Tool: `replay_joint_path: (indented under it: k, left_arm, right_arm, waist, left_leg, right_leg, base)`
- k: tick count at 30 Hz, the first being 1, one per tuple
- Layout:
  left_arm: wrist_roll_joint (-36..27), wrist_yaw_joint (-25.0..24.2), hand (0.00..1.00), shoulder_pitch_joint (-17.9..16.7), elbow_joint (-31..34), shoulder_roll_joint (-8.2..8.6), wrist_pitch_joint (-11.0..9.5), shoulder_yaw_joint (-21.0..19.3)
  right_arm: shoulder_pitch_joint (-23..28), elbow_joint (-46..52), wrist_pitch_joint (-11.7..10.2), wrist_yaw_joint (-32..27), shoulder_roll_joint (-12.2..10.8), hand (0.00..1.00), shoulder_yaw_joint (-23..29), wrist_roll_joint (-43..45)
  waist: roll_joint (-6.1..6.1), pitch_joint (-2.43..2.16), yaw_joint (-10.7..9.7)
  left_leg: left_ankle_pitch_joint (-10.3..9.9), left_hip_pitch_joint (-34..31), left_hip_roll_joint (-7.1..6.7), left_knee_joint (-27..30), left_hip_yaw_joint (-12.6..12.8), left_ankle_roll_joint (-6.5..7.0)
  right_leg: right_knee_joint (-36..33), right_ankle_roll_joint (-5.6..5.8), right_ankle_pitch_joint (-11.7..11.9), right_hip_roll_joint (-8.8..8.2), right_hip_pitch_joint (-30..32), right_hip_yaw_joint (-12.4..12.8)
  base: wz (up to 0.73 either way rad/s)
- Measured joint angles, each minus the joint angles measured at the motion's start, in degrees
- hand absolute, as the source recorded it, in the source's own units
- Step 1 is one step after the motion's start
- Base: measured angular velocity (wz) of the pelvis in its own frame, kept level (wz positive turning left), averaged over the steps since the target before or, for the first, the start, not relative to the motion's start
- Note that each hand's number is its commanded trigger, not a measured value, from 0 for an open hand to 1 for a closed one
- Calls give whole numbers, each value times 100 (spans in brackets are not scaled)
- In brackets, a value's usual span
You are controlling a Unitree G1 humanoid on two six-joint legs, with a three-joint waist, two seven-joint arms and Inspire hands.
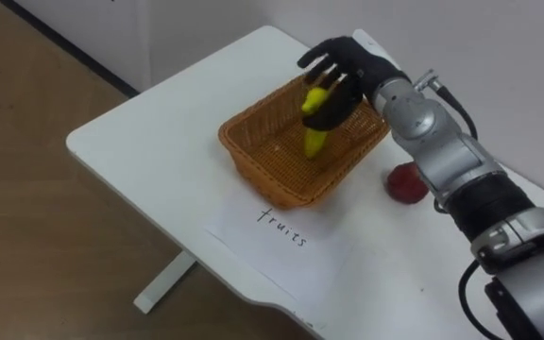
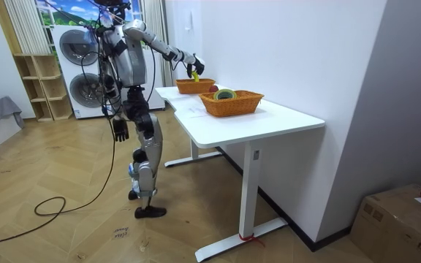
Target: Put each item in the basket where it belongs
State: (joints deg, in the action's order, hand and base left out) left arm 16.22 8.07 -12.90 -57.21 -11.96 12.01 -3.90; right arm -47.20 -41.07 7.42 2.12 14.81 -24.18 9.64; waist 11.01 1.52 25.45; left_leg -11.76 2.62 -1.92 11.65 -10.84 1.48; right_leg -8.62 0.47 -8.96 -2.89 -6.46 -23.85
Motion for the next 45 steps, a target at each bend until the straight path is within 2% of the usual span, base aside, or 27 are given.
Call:
replay_joint_path:
  k: [16,22,27,35,41,45]
  left_arm:
    - [206,25,0,-16,106,4,-1,-44]
    - [368,28,0,-26,111,4,-1,-45]
    - [370,28,0,-26,111,10,-1,-47]
    - [352,39,0,-11,111,9,-116,-43]
    - [348,126,0,39,117,19,-142,-43]
    - [353,155,0,76,161,48,-163,-48]
  right_arm:
    - [6,-108,-23,7,0,0,-1,24]
    - [7,-107,-27,8,0,0,-1,26]
    - [7,-108,-38,8,8,0,0,27]
    - [7,-108,-64,0,33,0,0,27]
    - [7,-97,-239,-2,96,0,1,-35]
    - [6,-7,-313,-9,136,0,170,-29]
  waist:
    - [-18,-7,0]
    - [8,-41,-1]
    - [8,-44,-7]
    - [13,-48,-19]
    - [13,-47,-94]
    - [-20,-50,-226]
  left_leg:
    - [0,-5,1,7,-19,-1]
    - [0,-3,1,7,-19,-1]
    - [0,1,3,8,-10,-1]
    - [0,2,6,1,0,-1]
    - [0,43,9,11,-12,-1]
    - [0,46,7,9,11,-1]
  right_leg:
    - [0,0,0,0,-6,-19]
    - [0,0,0,1,-7,-9]
    - [-1,0,0,0,-9,4]
    - [-1,0,0,2,-5,16]
    - [1,0,0,0,-37,30]
    - [0,0,0,-2,-38,49]
  base:
    - [0]
    - [0]
    - [0]
    - [0]
    - [0]
    - [-3]
